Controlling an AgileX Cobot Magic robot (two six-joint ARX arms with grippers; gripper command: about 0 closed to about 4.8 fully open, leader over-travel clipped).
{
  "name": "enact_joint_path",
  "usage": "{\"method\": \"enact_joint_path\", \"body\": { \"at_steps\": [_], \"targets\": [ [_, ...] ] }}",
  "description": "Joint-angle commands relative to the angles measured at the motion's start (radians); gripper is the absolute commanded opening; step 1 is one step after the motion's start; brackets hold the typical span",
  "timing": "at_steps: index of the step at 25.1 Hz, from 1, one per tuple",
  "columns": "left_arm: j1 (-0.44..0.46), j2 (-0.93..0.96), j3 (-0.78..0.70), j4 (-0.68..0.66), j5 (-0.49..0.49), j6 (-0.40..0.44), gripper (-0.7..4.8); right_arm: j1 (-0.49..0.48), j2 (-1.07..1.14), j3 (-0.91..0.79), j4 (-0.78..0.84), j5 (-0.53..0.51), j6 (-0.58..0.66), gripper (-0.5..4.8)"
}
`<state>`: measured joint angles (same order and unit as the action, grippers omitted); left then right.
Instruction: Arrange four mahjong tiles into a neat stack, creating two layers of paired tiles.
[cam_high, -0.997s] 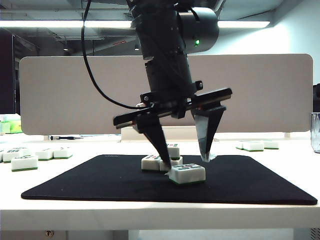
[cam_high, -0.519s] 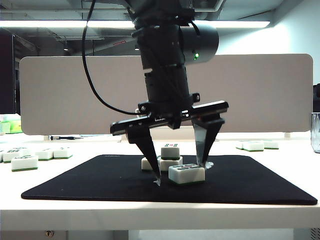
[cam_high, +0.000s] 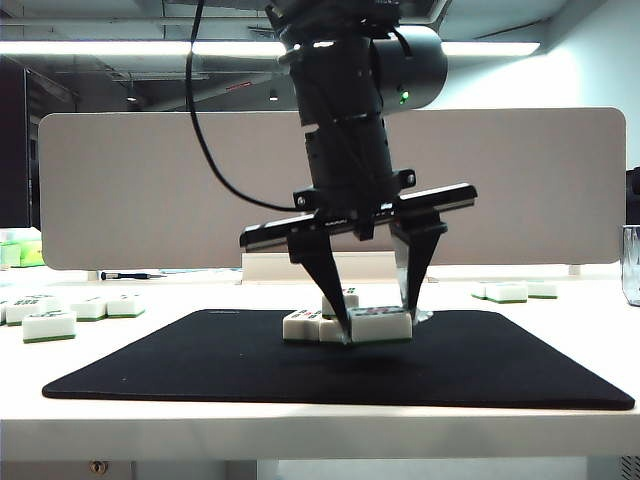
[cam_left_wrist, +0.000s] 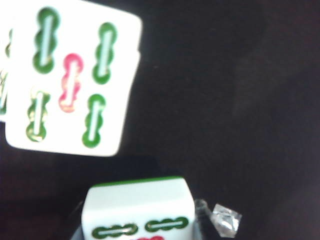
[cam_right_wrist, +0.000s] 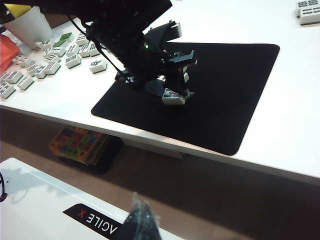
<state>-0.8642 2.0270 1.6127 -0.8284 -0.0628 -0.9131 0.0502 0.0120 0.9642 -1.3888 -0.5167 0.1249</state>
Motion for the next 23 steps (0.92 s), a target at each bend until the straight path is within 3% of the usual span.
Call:
{"method": "enact_joint_path", "body": {
  "at_steps": [1, 5, 7, 8, 9, 10, 11, 13, 17, 21, 23],
  "targets": [
    [0.000, -0.005, 0.099, -0.159, -0.005, 0.318, 1.74, 0.001, -0.012, 0.003, 0.009, -0.002, -0.002, -0.01],
    [0.000, -0.005, 0.272, -0.385, -0.049, 0.731, 1.74, 0.001, -0.012, 0.003, 0.009, -0.002, -0.002, -0.01],
    [0.000, -0.005, 0.329, -0.443, -0.180, 1.011, 1.74, 0.000, -0.012, 0.003, 0.009, -0.001, -0.002, -0.01],
    [0.008, -0.005, 0.340, -0.443, -0.277, 1.211, 1.75, 0.001, -0.012, 0.003, 0.009, -0.001, -0.002, -0.01],
    [0.015, -0.005, 0.341, -0.442, -0.311, 1.311, 1.75, 0.001, -0.012, 0.003, 0.009, -0.002, -0.002, -0.01],
    [0.036, -0.004, 0.340, -0.443, -0.309, 1.464, 1.75, 0.000, -0.012, 0.003, 0.009, -0.002, -0.002, -0.01],
    [0.051, 0.000, 0.339, -0.441, -0.267, 1.540, 1.76, 0.000, -0.012, 0.003, 0.009, -0.001, -0.002, -0.01],
    [0.097, 0.005, 0.339, -0.443, -0.120, 1.653, 1.79, 0.000, -0.012, 0.003, 0.009, -0.002, -0.002, -0.01],
    [0.186, 0.020, 0.339, -0.419, 0.033, 1.860, 1.79, 0.000, -0.012, 0.003, 0.008, -0.001, -0.002, -0.01],
    [0.237, 0.050, 0.332, -0.373, 0.064, 1.947, 1.79, 0.000, -0.012, 0.003, 0.008, -0.002, -0.002, -0.01],
    [0.275, 0.066, 0.326, -0.345, 0.165, 1.960, 1.79, 0.000, -0.012, 0.003, 0.008, -0.002, -0.002, -0.01]
  ]
}}
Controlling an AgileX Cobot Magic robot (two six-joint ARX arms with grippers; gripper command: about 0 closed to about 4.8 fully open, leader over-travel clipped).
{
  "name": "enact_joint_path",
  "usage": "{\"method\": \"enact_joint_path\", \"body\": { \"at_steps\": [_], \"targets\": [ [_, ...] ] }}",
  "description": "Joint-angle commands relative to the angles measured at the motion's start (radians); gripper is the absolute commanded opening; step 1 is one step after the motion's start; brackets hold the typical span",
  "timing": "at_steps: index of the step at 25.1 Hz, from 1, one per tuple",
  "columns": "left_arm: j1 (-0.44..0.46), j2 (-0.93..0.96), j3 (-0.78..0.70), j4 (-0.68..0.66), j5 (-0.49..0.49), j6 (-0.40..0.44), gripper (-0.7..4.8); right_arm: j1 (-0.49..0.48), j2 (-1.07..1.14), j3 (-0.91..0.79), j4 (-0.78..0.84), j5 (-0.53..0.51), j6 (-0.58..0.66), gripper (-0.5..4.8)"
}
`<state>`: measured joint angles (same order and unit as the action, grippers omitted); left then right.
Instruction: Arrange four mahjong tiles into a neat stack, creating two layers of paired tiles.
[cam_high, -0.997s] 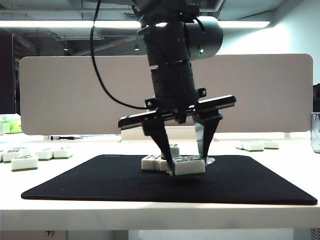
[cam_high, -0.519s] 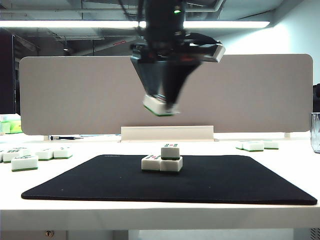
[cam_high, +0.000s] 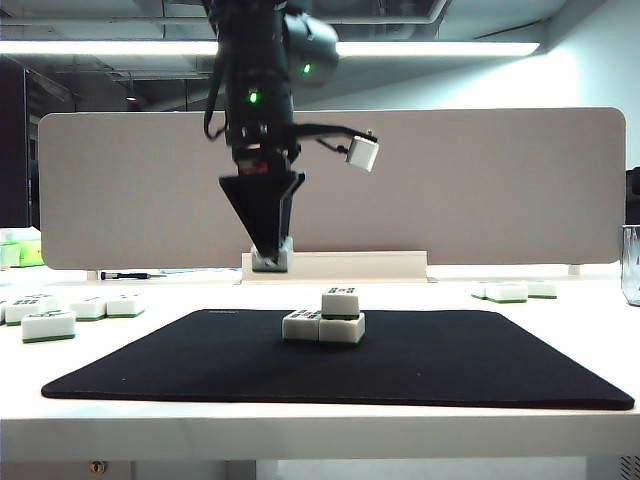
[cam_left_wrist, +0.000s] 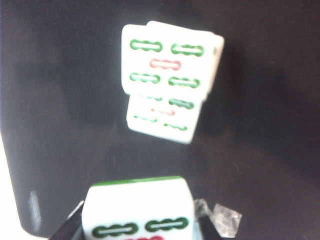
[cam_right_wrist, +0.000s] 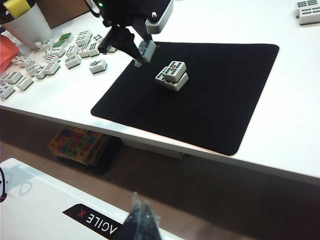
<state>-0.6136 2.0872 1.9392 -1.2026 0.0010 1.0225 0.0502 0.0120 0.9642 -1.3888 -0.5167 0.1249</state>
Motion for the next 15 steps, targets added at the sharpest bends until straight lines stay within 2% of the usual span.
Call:
{"method": "enact_joint_path", "body": {
  "at_steps": [1, 4, 7, 15],
  "targets": [
    [0.038, 0.016, 0.000, 0.032, 0.135, 0.029, 1.79, 0.000, -0.012, 0.003, 0.008, -0.002, -0.002, -0.01],
    [0.053, 0.032, -0.001, 0.031, 0.165, 0.079, 1.79, 0.000, -0.012, 0.003, 0.008, -0.002, -0.002, -0.01],
    [0.050, 0.055, -0.002, 0.034, 0.198, 0.093, 1.80, 0.000, -0.012, 0.003, 0.008, -0.001, -0.002, -0.01],
    [0.023, 0.078, -0.002, 0.068, 0.168, 0.111, 1.83, 0.000, -0.012, 0.003, 0.008, -0.001, -0.002, -0.01]
  ]
}}
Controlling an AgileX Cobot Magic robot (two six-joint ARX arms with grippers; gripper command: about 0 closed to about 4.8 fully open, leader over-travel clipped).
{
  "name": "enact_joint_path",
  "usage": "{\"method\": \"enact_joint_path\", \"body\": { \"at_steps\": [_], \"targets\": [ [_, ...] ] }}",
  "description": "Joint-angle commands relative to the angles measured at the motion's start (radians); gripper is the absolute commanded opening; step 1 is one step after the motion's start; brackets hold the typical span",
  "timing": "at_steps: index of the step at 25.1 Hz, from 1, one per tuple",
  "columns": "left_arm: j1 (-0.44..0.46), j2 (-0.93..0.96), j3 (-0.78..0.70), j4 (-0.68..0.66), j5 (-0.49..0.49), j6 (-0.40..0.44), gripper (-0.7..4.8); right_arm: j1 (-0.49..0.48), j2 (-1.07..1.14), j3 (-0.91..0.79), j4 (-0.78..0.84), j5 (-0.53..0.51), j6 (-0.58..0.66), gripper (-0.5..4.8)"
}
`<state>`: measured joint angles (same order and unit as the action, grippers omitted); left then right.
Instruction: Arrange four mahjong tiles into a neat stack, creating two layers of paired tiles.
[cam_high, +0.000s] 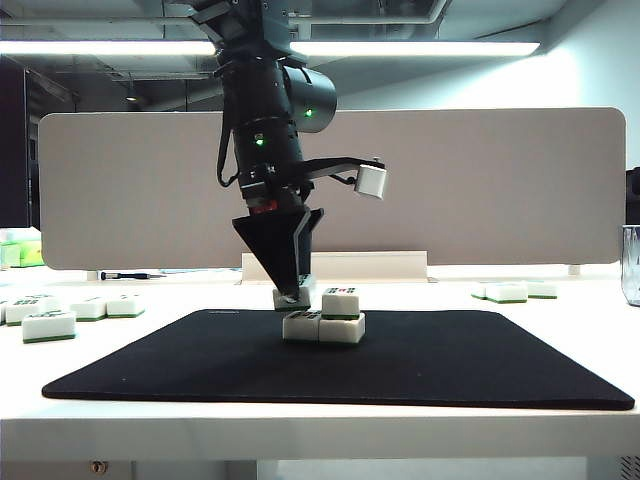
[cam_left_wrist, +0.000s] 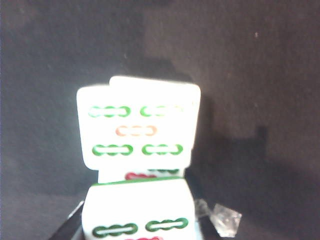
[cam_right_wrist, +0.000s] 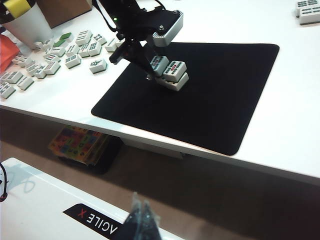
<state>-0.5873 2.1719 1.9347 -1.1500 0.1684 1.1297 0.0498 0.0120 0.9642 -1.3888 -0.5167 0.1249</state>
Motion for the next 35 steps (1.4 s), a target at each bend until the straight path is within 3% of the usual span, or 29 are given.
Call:
{"method": "enact_joint_path", "body": {
  "at_steps": [1, 10, 13, 20, 23, 26, 29, 32, 34, 35],
  "targets": [
    [-0.004, -0.006, 0.003, 0.015, 0.001, 0.004, 1.83, 0.000, -0.012, 0.003, 0.008, -0.001, -0.002, -0.01],
    [-0.017, 0.004, 0.003, 0.006, 0.001, -0.004, 1.89, 0.000, -0.012, 0.003, 0.008, 0.002, -0.002, -0.01],
    [-0.017, 0.004, 0.002, 0.007, 0.001, -0.004, 2.59, 0.000, -0.012, 0.003, 0.008, 0.002, -0.002, -0.01],
    [-0.018, 0.003, 0.003, 0.007, 0.000, -0.005, 2.61, 0.000, -0.012, 0.003, 0.008, 0.002, -0.002, -0.01],
    [-0.018, -0.001, 0.018, -0.010, 0.000, -0.117, 2.95, 0.000, -0.012, 0.003, 0.008, 0.002, -0.002, -0.01],
    [-0.018, -0.014, 0.061, -0.074, -0.004, -0.121, 3.12, 0.000, -0.012, 0.003, 0.008, 0.002, -0.002, -0.01],
    [-0.018, -0.045, 0.115, -0.100, -0.086, -0.264, 3.06, 0.001, -0.012, 0.003, 0.008, 0.002, -0.002, -0.01],
    [-0.016, -0.106, 0.182, -0.107, -0.254, -0.520, 1.25, 0.001, -0.012, 0.003, 0.009, 0.002, -0.002, -0.01],
    [-0.014, -0.130, 0.198, -0.121, -0.283, -0.645, 0.72, 0.001, -0.012, 0.003, 0.009, 0.001, -0.002, -0.01],
    [-0.014, -0.146, 0.201, -0.137, -0.285, -0.711, 0.12, 0.000, -0.012, 0.003, 0.009, 0.002, -0.002, -0.01]
  ]
}}
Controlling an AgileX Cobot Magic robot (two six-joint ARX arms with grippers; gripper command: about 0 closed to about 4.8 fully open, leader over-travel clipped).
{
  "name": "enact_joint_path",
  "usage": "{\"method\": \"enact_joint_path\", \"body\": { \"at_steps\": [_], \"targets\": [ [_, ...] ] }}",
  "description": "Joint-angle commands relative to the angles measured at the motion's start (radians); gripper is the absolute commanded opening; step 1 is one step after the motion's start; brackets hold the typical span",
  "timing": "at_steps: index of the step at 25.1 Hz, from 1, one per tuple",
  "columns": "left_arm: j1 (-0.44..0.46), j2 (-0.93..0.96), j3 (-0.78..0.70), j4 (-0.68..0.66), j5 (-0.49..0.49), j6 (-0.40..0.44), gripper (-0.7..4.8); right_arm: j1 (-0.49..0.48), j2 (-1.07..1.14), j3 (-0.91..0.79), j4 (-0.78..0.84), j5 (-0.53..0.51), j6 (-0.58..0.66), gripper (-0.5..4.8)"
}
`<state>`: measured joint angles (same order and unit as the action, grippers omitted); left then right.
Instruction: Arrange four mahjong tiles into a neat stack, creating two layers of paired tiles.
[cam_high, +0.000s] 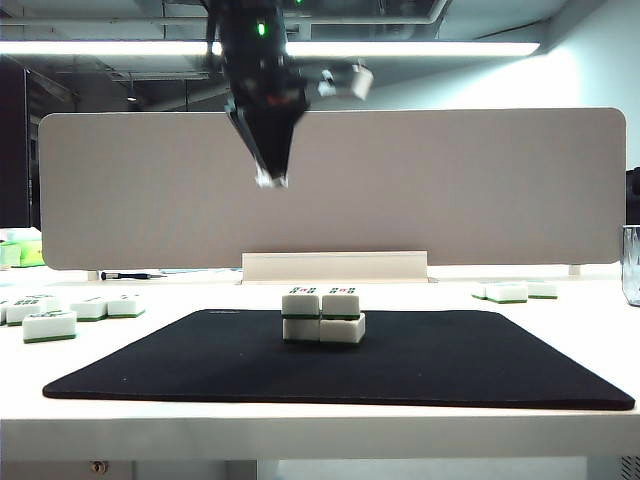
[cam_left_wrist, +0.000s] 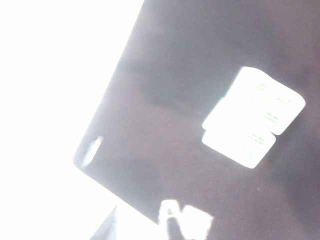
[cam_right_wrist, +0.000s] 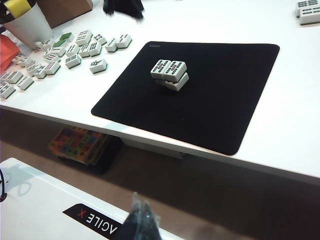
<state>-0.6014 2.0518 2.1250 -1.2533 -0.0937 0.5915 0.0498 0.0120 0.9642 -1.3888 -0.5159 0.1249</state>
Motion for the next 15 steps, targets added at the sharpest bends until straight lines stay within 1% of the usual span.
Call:
{"method": "enact_joint_path", "body": {
  "at_steps": [1, 2, 4, 5, 6, 7, 15],
  "targets": [
    [0.000, -0.043, 0.010, -0.065, -0.023, -0.221, -0.07, 0.000, -0.012, 0.003, 0.009, 0.001, -0.002, -0.01],
    [-0.001, -0.056, 0.010, -0.108, -0.023, -0.280, -0.06, 0.000, -0.012, 0.003, 0.009, 0.001, -0.002, -0.01],
    [0.000, -0.067, 0.010, -0.183, -0.041, -0.367, -0.06, 0.000, -0.012, 0.003, 0.009, 0.001, -0.002, -0.01],
    [0.000, -0.069, 0.007, -0.183, -0.049, -0.407, -0.07, 0.000, -0.012, 0.003, 0.009, 0.001, -0.002, -0.01],
    [0.001, -0.077, 0.009, -0.183, -0.092, -0.498, -0.06, 0.000, -0.012, 0.003, 0.009, 0.001, -0.002, -0.01],
    [0.001, -0.079, 0.009, -0.183, -0.113, -0.523, -0.06, 0.000, -0.012, 0.003, 0.009, 0.000, -0.002, -0.01],
    [-0.002, -0.084, 0.009, -0.183, -0.112, -0.525, -0.06, 0.000, -0.012, 0.003, 0.009, 0.001, -0.002, -0.01]
  ]
}}
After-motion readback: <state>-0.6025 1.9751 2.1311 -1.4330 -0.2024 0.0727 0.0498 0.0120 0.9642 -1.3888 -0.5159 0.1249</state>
